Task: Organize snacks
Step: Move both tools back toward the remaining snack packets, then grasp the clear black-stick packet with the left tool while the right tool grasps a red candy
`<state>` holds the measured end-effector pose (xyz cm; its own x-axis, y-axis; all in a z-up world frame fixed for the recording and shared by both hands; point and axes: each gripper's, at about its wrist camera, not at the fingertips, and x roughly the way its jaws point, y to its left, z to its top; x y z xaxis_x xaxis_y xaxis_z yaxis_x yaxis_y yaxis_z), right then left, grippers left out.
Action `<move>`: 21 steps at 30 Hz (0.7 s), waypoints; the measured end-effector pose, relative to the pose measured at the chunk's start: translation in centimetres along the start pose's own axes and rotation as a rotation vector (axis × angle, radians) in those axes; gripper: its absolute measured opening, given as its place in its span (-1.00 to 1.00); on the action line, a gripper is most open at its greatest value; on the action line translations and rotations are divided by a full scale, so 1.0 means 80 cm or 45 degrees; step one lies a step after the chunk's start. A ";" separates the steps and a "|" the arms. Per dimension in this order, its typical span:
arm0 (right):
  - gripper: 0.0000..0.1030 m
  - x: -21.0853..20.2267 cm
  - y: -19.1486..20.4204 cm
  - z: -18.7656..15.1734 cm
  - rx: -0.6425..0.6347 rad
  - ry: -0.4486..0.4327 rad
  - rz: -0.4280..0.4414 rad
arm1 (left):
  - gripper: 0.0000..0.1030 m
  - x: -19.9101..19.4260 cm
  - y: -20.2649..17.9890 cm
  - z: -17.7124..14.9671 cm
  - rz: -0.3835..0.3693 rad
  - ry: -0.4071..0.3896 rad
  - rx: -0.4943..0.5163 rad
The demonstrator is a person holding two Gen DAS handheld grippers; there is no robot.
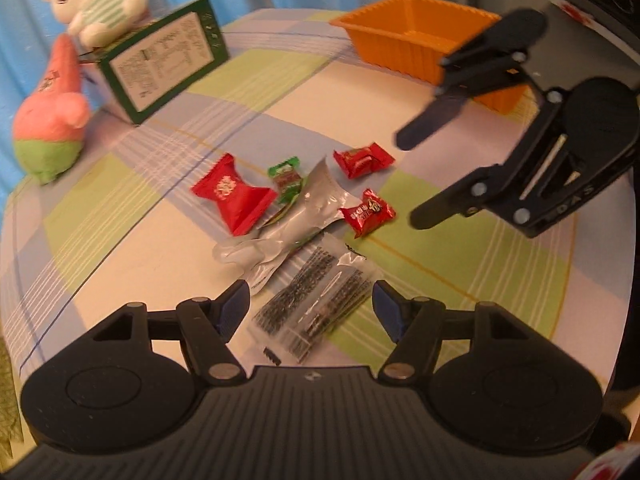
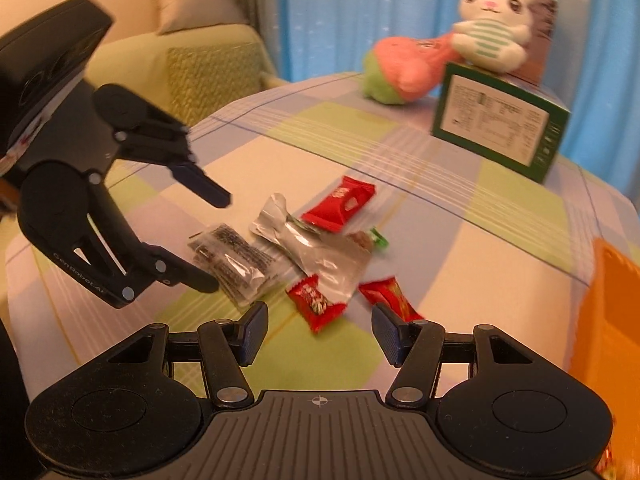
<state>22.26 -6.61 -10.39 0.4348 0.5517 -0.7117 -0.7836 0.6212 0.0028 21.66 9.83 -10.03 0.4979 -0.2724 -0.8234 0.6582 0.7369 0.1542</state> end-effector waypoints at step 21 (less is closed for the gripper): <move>-0.52 0.054 -0.001 0.007 -0.110 0.108 0.056 | -0.25 0.020 0.002 -0.007 -0.063 0.047 -0.125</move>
<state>24.49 -3.96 -13.05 0.3631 0.5263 -0.7689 -0.8380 0.5453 -0.0224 22.24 9.83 -11.64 0.4437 -0.2884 -0.8485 0.6220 0.7807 0.0599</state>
